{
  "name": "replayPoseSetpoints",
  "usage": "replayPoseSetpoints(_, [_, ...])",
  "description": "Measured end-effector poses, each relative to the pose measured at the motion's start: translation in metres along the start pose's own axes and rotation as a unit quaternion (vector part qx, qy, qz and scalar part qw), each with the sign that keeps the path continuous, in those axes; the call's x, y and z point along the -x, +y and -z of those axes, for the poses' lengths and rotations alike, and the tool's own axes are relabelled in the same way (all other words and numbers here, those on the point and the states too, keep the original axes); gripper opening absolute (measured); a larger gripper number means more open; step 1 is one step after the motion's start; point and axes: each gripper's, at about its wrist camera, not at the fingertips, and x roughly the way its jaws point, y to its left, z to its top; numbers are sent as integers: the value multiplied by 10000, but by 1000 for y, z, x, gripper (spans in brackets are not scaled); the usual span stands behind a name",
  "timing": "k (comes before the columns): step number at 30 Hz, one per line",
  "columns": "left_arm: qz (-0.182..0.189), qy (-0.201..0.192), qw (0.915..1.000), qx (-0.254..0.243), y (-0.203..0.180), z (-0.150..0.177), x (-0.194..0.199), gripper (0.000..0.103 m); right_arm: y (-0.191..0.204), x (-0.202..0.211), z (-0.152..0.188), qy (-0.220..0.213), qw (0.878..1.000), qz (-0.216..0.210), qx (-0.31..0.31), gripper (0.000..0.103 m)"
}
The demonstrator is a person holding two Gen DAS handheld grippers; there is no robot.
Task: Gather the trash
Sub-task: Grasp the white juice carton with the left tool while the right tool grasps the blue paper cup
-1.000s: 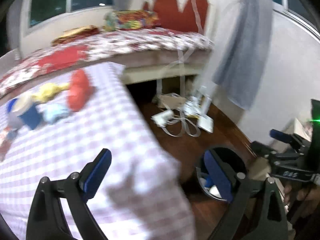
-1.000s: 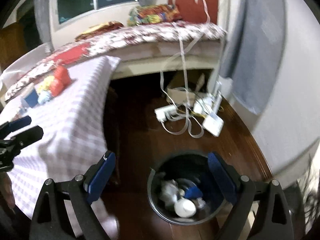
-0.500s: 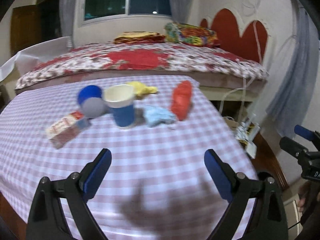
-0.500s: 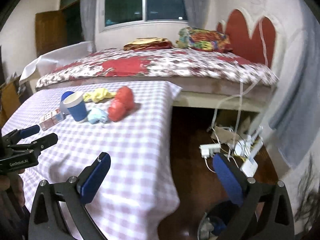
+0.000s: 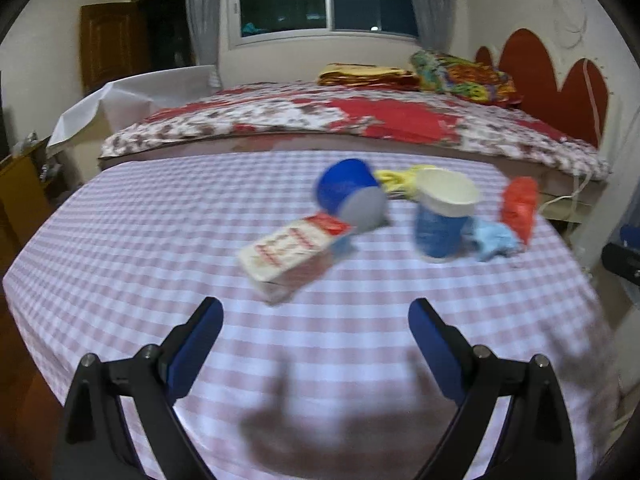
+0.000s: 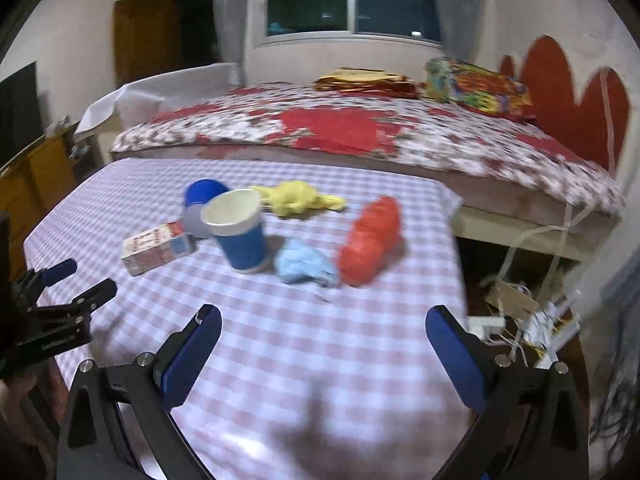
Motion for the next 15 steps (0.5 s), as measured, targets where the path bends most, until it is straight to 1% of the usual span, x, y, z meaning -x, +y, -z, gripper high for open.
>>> replayPoseSetpoints(3, [-179, 26, 9998, -47, 18, -4, -19, 95, 16, -21, -7, 55, 9999, -106, 106, 103])
replayPoseSetpoints(7, [-188, 258, 9992, -228, 32, -12, -53, 95, 32, -57, -16, 229, 9993, -188, 231, 103])
replayPoseSetpoints(12, [110, 477, 9972, -561, 32, -21, -87, 95, 40, -92, -24, 378, 9986, -210, 303, 103])
replayPoseSetpoints(14, [192, 651, 9957, -626, 28, -24, -99, 95, 41, -102, -27, 419, 9984, -222, 323, 103])
replayPoseSetpoints(15, [306, 734, 9949, -613, 27, -24, -104, 95, 42, -106, -28, 428, 9983, -229, 330, 103])
